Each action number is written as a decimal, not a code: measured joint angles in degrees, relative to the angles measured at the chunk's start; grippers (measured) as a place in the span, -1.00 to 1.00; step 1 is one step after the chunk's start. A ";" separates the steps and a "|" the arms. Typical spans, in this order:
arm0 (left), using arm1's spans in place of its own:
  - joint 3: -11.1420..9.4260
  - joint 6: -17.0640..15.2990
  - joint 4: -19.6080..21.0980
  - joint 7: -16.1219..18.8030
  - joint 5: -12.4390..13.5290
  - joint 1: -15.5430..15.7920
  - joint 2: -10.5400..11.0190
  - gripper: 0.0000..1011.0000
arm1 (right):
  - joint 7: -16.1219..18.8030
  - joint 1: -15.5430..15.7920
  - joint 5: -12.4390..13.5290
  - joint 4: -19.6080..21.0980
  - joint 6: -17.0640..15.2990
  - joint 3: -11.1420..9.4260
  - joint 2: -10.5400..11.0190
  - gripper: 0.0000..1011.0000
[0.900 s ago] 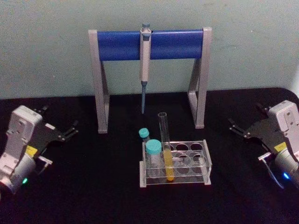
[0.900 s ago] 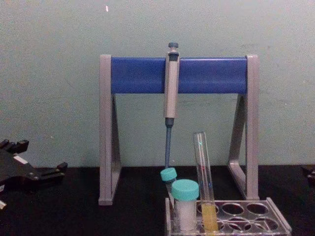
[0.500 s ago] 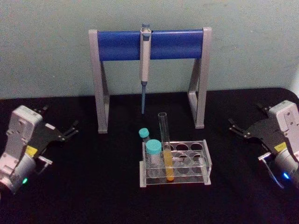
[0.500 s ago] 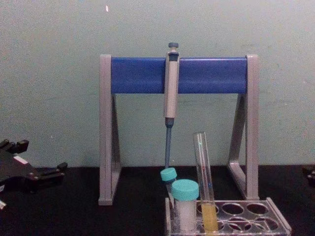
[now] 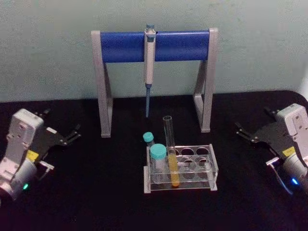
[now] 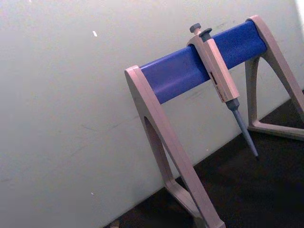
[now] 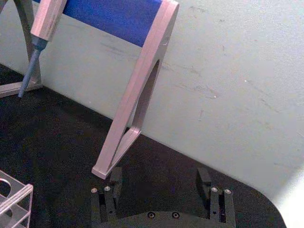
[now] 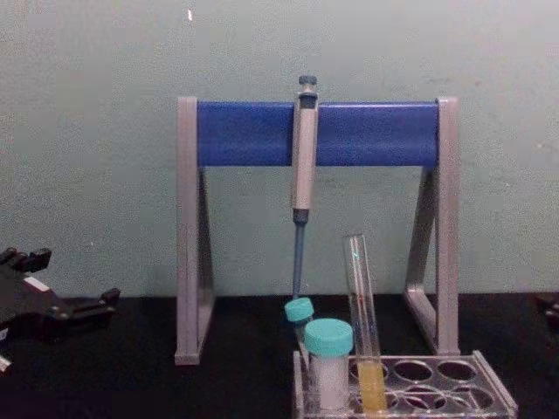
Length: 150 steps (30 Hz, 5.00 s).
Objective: Pick up the test tube from the test tube rack, shake it, then place it back into the test tube rack.
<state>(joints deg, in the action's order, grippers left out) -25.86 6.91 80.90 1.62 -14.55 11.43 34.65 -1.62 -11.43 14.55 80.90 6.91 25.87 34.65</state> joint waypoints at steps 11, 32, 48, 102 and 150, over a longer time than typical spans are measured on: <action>0.00 0.00 0.00 0.00 0.00 0.00 0.00 0.98 | 0.00 0.00 0.00 0.00 0.00 0.00 0.00 0.98; 0.00 0.00 0.00 0.00 0.00 0.00 0.00 0.98 | 0.00 0.00 0.00 0.00 0.00 0.00 0.00 0.98; 0.00 0.00 0.00 0.00 0.00 0.00 0.00 0.98 | 0.00 0.00 0.00 0.00 0.00 0.00 0.00 0.98; 0.00 0.00 0.00 0.00 0.00 0.00 0.00 0.98 | 25.33 7.08 15.41 16.49 -9.70 -1.61 -1.17 0.98; 0.00 0.00 0.00 0.00 0.00 0.00 0.00 0.98 | 30.33 -5.46 11.64 3.11 -12.72 2.74 -9.07 0.98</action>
<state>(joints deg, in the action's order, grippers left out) -25.86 6.91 80.90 1.62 -14.55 11.43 34.64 28.71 -16.89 26.19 84.00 -5.81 28.60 25.57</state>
